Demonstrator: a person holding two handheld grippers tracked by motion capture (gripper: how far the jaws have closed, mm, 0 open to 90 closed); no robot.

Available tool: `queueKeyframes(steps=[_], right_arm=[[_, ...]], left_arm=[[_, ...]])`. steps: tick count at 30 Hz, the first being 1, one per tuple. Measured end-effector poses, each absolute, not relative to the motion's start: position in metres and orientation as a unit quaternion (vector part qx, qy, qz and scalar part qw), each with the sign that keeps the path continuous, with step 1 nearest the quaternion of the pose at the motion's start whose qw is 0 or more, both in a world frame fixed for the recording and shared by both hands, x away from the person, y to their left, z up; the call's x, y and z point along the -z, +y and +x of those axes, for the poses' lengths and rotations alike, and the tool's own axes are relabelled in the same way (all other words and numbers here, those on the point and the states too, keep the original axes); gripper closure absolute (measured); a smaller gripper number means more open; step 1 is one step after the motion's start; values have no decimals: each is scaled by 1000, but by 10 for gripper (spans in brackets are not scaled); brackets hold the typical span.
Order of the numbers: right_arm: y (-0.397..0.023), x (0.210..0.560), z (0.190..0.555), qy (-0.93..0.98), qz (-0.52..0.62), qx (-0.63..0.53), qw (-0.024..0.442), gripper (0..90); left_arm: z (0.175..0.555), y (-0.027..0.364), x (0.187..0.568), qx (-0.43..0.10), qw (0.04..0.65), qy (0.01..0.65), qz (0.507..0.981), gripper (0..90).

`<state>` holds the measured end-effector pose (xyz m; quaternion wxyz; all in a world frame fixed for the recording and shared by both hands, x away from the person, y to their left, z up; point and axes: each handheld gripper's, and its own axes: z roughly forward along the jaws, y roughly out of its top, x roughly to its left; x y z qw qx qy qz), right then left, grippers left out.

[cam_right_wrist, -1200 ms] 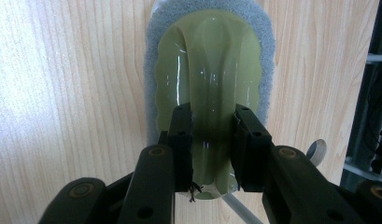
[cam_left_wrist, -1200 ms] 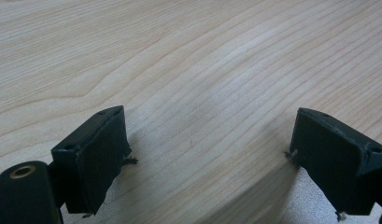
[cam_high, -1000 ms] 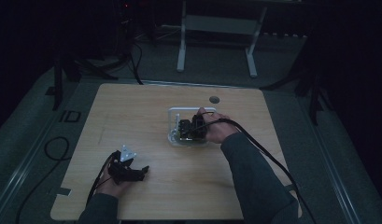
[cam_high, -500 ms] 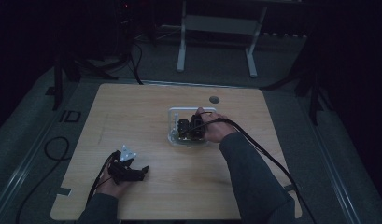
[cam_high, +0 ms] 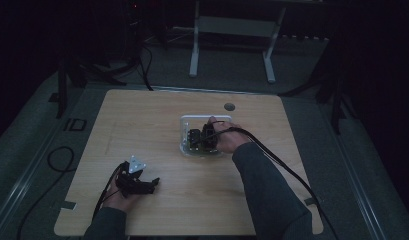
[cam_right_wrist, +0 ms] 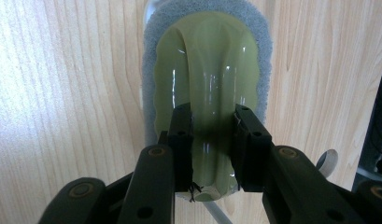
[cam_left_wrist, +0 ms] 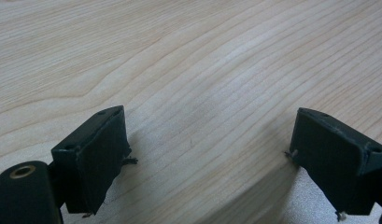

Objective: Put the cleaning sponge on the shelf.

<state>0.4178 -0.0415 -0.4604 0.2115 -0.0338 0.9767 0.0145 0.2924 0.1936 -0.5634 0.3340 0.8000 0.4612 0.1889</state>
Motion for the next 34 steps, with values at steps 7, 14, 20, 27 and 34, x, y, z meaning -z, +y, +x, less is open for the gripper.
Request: queueKeyframes(steps=[7, 14, 20, 27, 34], right_arm=[[-40, 464, 418, 973, -37, -12, 228, 715], [-40, 470, 421, 967, -35, -11, 252, 707], [-43, 461, 418, 963, -26, -36, 265, 570], [-50, 446, 406, 962, -13, -79, 261, 498], [-60, 437, 396, 963, 9, -98, 252, 457]], left_arm=[[292, 194, 564, -189, 335, 461, 800, 115], [292, 194, 563, -188, 334, 461, 800, 115], [292, 194, 563, -189, 334, 461, 800, 115], [292, 194, 563, -189, 334, 461, 800, 114], [293, 194, 563, -189, 334, 461, 800, 114]])
